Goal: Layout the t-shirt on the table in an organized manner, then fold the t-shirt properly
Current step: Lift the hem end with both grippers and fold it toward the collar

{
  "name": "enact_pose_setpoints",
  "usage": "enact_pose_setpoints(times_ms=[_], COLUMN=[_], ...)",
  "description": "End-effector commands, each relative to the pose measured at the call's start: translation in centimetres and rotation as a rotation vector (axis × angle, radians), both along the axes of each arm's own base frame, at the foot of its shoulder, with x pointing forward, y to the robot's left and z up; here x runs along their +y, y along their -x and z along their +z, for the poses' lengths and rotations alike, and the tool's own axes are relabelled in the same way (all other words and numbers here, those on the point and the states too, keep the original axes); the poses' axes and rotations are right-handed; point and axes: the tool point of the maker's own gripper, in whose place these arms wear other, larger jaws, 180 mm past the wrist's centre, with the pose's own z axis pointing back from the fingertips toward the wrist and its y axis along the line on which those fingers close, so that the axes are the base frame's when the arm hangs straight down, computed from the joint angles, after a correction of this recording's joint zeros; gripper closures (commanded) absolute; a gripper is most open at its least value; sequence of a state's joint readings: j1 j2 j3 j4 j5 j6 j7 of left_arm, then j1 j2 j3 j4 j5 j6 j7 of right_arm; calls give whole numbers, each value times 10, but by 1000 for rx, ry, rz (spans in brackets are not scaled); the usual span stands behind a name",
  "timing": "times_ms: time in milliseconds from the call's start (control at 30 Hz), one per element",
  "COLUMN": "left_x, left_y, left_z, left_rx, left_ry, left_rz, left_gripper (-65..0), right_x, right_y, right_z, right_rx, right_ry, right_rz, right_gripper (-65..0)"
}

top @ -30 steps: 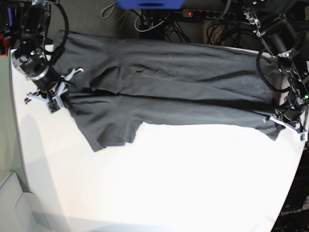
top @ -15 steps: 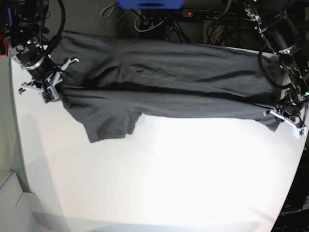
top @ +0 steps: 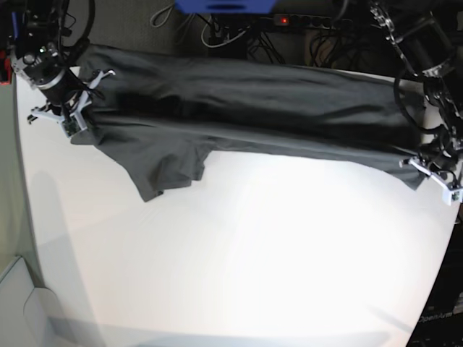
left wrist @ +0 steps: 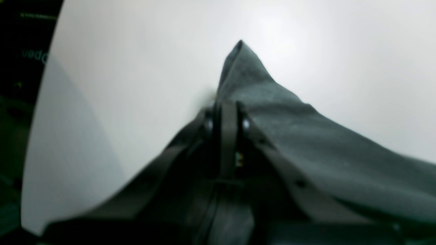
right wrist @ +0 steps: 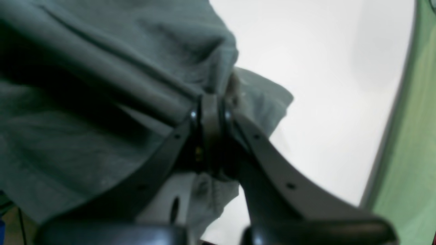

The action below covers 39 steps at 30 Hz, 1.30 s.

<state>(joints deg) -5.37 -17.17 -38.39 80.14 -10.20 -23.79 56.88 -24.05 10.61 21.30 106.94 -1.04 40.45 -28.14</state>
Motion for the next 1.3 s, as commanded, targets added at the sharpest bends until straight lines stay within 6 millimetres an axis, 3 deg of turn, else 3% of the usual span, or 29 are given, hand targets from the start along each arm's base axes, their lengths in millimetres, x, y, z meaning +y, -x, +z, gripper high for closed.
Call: enact_pose_setpoints(times_ms=[0,400,1033,1167,1267], left_x=[8,8,12,15,15], left_y=[-6,24,47,50,56], left_z=[12,-39,-49,-49,-52], left_rx=[-38,97,150,163,175], left_ry=[-23,52,32,27,24], left_rz=[3,34,31,32,30], left_gripper=[-4,-5,-9,-38,-159], right_x=[0,16,15,15,13], right_y=[0,22,26,25,25], right_z=[3,-26,-28,-26,-25], right_rx=[-18,82,92,88,85], right_ry=[-10,-54,-49,-45,-42], right_rz=[0,22,26,29,24], right_gripper=[0,0,0,-94,-196])
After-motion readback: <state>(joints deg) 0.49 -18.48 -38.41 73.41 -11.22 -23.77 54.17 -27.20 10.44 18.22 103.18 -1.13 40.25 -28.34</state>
